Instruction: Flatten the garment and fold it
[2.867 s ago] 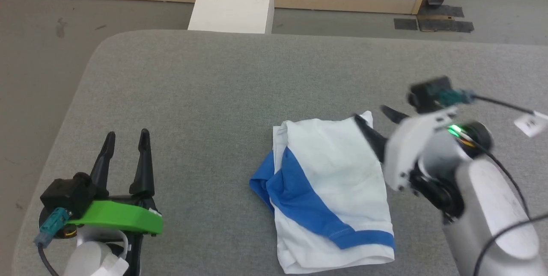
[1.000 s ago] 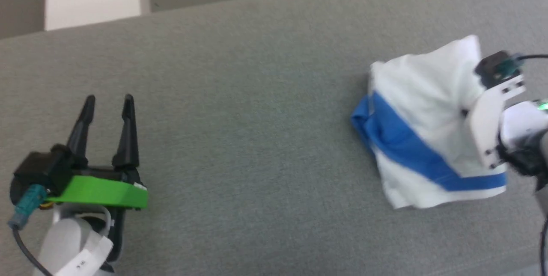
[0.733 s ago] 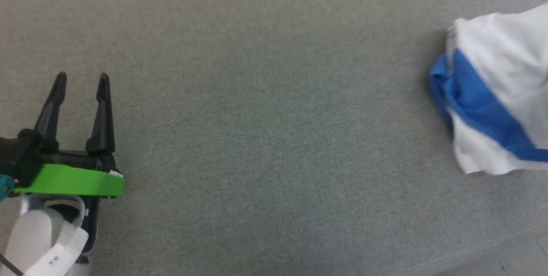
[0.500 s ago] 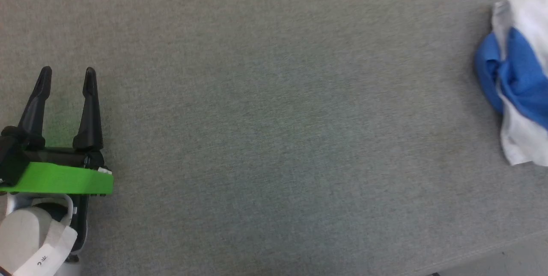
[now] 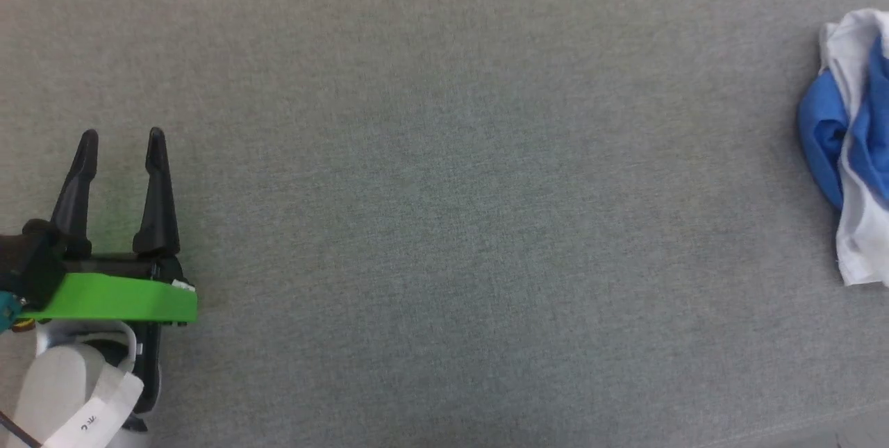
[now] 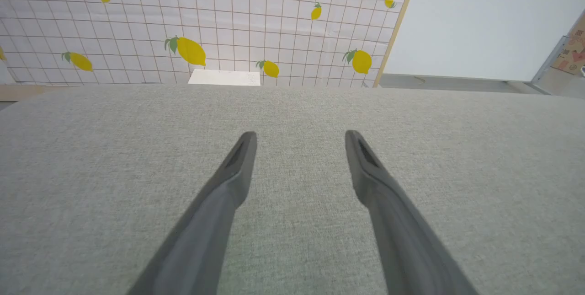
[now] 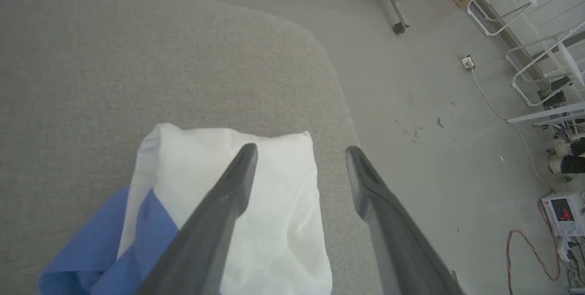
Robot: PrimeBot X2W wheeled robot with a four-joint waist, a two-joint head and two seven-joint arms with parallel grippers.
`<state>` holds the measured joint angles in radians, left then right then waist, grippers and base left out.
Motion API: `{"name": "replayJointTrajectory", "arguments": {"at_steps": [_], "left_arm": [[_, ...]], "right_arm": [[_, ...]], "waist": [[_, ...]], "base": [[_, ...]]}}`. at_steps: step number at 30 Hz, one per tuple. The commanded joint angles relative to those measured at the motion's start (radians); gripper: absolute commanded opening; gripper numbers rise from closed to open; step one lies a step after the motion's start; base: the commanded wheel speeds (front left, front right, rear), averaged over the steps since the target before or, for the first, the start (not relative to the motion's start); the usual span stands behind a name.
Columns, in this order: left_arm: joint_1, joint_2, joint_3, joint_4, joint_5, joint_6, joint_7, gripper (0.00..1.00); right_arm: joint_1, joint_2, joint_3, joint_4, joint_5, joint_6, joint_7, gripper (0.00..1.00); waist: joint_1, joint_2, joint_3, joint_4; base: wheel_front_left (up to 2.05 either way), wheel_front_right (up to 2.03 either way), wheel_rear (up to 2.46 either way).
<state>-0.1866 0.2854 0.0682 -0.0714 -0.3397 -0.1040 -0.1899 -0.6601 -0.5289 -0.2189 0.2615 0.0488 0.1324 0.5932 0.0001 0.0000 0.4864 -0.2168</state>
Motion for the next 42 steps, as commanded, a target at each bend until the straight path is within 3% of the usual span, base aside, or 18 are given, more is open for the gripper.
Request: {"name": "replayJointTrajectory", "arguments": {"at_steps": [1,8,17,21,29,42], "left_arm": [[0.008,-0.009,0.006,0.013,-0.009,0.011,-0.011,1.00],[0.027,-0.047,0.035,0.053,-0.034,0.048,-0.035,1.00],[0.039,-0.088,0.065,0.073,-0.040,0.100,-0.055,1.00],[0.041,-0.109,0.055,0.083,-0.032,0.111,-0.060,1.00],[0.076,-0.146,0.002,0.121,-0.004,0.110,-0.066,1.00],[0.123,-0.163,-0.083,0.250,0.030,0.098,-0.053,1.00]], "right_arm": [[-0.031,0.005,0.017,-0.028,0.028,-0.002,-0.035,1.00],[-0.082,0.067,0.159,-0.132,0.118,-0.002,-0.227,1.00],[0.028,0.396,0.179,-0.192,0.114,-0.002,-0.561,1.00],[0.136,0.465,0.193,-0.187,0.095,-0.002,-0.661,1.00],[0.359,0.478,0.216,-0.115,0.190,-0.002,-0.804,1.00],[0.534,0.479,0.266,0.016,0.162,-0.002,-0.829,1.00]], "waist": [[-0.0001,0.0000,-0.098,0.009],[-0.0001,0.0000,-0.231,0.053],[-0.0001,0.0000,-0.354,0.123],[-0.0001,0.0000,-0.388,0.145],[-0.0001,0.0000,-0.449,0.164],[-0.0001,0.0000,-0.468,0.155]], "base": [[0.00,0.00,0.00],[0.00,0.00,0.00],[0.00,0.00,0.00],[0.00,0.00,0.00],[0.00,0.00,0.00],[0.00,0.00,0.00]]}}
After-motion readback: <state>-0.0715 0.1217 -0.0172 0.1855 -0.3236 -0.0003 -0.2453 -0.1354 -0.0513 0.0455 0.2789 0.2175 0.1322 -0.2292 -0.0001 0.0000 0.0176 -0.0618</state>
